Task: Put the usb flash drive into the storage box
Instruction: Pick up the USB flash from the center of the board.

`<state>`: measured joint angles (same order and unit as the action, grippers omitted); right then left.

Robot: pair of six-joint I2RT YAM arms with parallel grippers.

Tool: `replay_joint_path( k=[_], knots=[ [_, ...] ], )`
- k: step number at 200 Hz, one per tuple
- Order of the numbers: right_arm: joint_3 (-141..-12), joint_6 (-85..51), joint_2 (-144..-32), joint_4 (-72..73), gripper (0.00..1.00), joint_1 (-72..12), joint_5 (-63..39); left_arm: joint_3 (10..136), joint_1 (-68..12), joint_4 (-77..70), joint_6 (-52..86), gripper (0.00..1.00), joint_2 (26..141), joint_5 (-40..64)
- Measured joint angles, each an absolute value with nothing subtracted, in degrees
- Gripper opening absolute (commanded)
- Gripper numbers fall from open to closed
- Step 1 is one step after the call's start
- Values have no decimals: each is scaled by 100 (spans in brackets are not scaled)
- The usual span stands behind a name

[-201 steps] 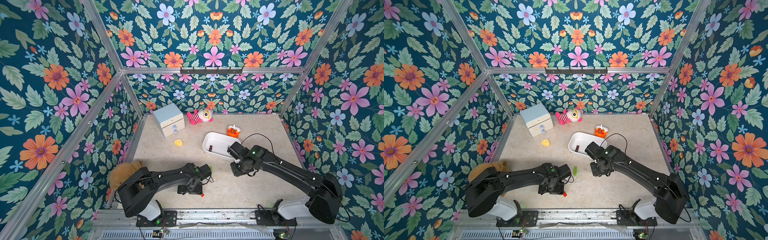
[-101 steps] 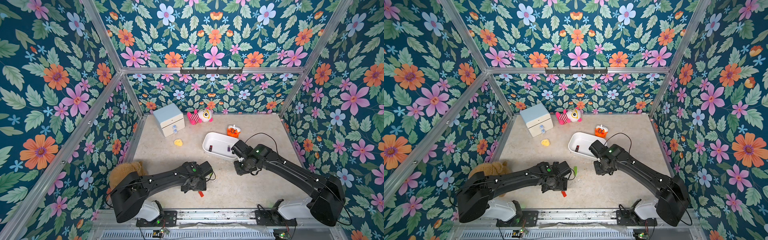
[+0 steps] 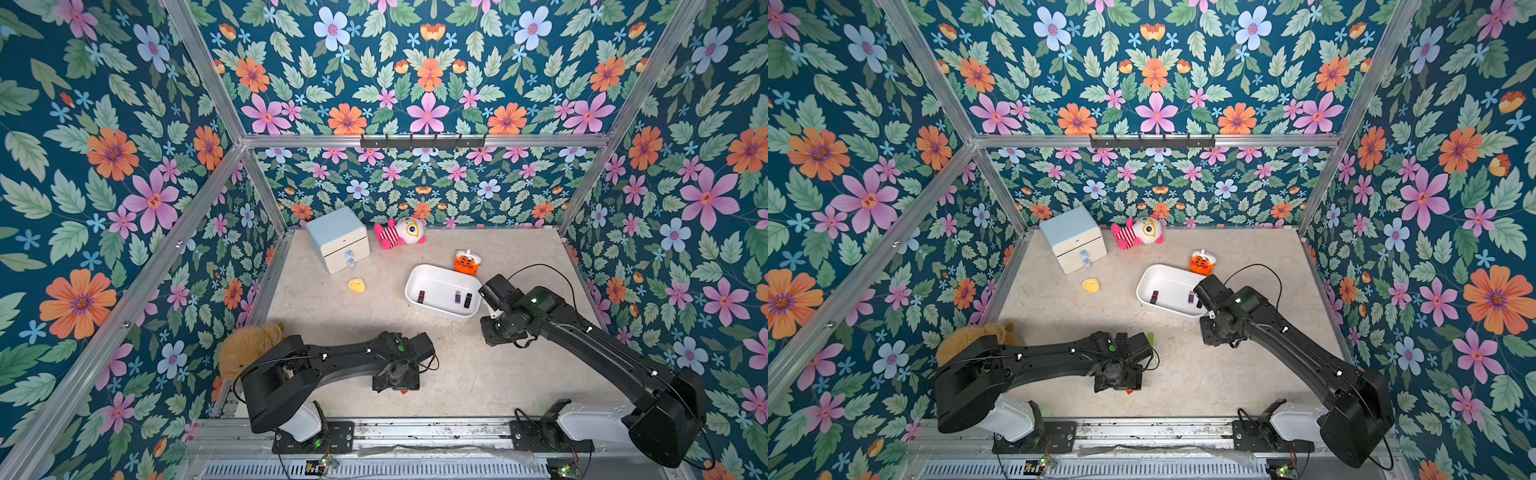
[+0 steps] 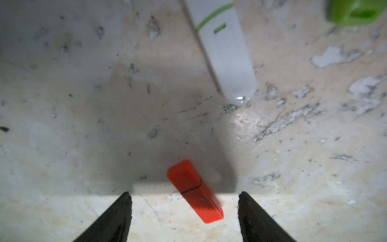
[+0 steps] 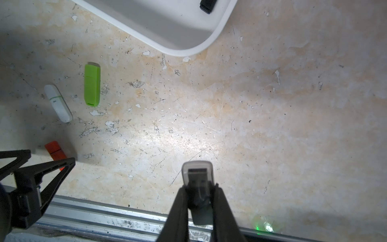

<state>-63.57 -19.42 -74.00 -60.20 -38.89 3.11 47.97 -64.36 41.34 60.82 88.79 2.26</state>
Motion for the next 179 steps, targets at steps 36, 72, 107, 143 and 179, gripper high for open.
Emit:
replay_joint_path(
  k=[36, 72, 107, 143, 179],
  knots=[
    [-6344, -1938, -7376, -6025, 0, -3889, 292, 4703, -6484, 4152, 6147, 60, 8866, 263],
    [-6335, -1938, -7369, -6027, 0, -3889, 283, 4648, -6486, 4141, 6149, 46, 8844, 257],
    [-6335, -1933, -7365, -6027, 0, -3889, 263, 4582, -6486, 4069, 6149, 43, 8818, 244],
    [-6351, -1892, -7367, -6023, 0, -3889, 187, 4602, -6486, 4032, 6125, 31, 8903, 246],
    [-6372, -1874, -7415, -6018, 0, -3889, 163, 4574, -6484, 4023, 6123, 21, 8947, 257]
  ],
)
